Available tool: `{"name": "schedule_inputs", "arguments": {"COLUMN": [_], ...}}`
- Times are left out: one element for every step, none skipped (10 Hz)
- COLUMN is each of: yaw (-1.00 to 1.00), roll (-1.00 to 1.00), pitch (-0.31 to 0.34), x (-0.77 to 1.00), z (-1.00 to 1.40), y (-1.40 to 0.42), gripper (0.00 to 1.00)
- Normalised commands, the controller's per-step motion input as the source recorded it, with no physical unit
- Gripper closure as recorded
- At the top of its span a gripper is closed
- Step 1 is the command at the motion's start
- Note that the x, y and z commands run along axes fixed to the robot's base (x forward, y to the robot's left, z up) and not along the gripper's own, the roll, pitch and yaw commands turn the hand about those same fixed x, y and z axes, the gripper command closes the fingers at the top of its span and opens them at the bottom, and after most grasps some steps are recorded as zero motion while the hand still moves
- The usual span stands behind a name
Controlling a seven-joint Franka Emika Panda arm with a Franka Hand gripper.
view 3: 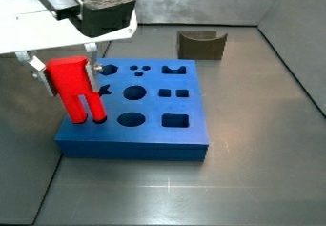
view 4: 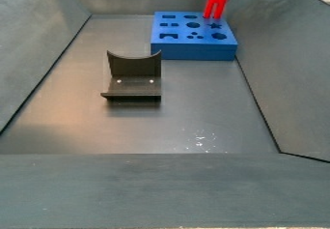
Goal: Pick up the square-circle object. Move up. Place the square-circle object on the fixture. Regrasp the square-circle object. Rotate the square-circle object. Move to above the board. Insert the square-circle object.
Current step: Insert the square-circle object.
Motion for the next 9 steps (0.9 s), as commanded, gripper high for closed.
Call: {"name": "schedule_inputs", "arguments": {"yaw": [-0.25,-0.24,-0.1,0.0,0.0,0.0,0.0,-0.03,-0.19], "roll": [0.1,0.11,0.1,0.04,0.0,0.11,0.07,0.08,0.08], "pitch": [-0.134,-0.13,-0.026,-0.009,0.0,-0.07,-0.127,-0.107,-0.097], "x": [0.0,-0.08,0.0,0.0,0.0,0.0,0.0,0.0,0.02], "z": [-0.91,-0.82,-0.5,-0.21,-0.01,-0.71,-1.0,-1.0,-1.0], "y": [-0.03,-0.03,0.0,-0.03,-0.08,-0.06,-0.09,-0.17,-0.31], "gripper": [1.0,1.0,1.0,1.0,1.0,1.0,1.0,1.0,1.0]}}
